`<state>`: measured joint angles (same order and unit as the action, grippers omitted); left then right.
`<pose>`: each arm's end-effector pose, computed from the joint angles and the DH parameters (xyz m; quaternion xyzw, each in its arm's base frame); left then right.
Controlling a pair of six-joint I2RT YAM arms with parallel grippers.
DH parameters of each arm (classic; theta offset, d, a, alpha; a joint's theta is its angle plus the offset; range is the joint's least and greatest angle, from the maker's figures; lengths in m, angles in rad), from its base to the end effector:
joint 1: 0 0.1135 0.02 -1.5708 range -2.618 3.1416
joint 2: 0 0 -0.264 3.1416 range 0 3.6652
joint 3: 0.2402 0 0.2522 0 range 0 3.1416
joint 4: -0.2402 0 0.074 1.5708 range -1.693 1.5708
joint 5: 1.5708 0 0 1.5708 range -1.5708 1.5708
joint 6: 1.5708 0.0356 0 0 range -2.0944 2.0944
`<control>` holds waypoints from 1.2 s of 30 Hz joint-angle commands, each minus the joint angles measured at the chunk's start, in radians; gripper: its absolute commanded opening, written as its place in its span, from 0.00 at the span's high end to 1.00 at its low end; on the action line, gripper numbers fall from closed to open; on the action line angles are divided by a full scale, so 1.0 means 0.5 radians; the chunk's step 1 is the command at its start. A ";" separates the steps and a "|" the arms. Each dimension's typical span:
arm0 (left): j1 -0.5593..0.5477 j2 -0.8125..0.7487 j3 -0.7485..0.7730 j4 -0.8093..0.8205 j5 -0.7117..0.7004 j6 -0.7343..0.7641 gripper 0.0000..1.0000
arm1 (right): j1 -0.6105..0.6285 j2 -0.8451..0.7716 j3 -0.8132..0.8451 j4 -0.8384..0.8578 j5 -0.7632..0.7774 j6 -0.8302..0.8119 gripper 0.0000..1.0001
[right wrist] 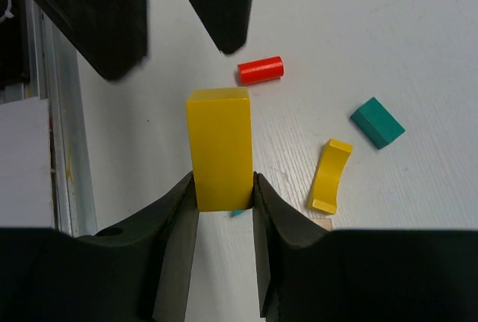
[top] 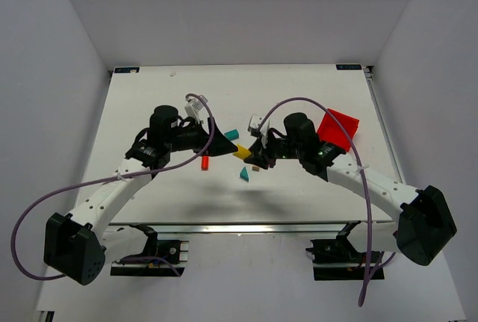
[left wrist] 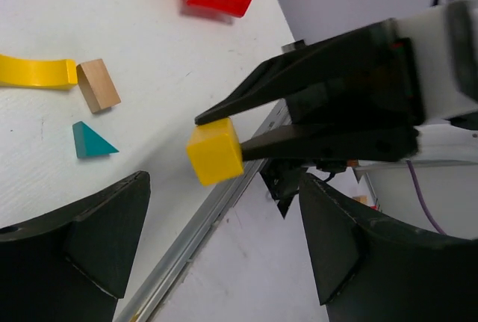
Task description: Build the wood block tower
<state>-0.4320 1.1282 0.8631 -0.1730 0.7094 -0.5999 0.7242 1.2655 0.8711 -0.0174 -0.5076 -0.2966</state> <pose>0.2178 -0.1260 0.3029 0.1193 0.8042 -0.5032 0.2931 0.2029 0.2026 0.2845 -0.5156 0.6395 0.3178 0.4734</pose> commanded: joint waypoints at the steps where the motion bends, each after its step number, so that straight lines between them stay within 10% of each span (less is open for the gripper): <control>1: -0.071 0.084 0.035 -0.046 -0.075 0.018 0.11 | 0.045 -0.043 0.022 0.200 -0.053 -0.023 0.87; 18: -0.256 0.109 0.065 -0.065 -0.342 0.000 0.65 | 0.119 0.003 0.025 0.099 0.113 -0.088 0.84; 21: -0.268 0.097 0.096 -0.126 -0.403 0.000 0.81 | 0.122 0.003 0.034 0.087 0.125 -0.079 0.74; 25: -0.271 0.045 0.237 -0.509 -0.819 0.034 0.97 | 0.119 -0.037 0.034 0.090 0.297 0.007 0.11; 36: -0.210 0.084 0.459 -1.556 -2.222 -0.046 1.00 | 0.076 -0.144 -0.125 -0.070 1.073 0.234 0.11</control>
<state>-0.5453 1.1614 1.0973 -0.8005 -0.1780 -0.6319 0.7715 1.2102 0.8333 -0.0200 -0.0959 -0.2157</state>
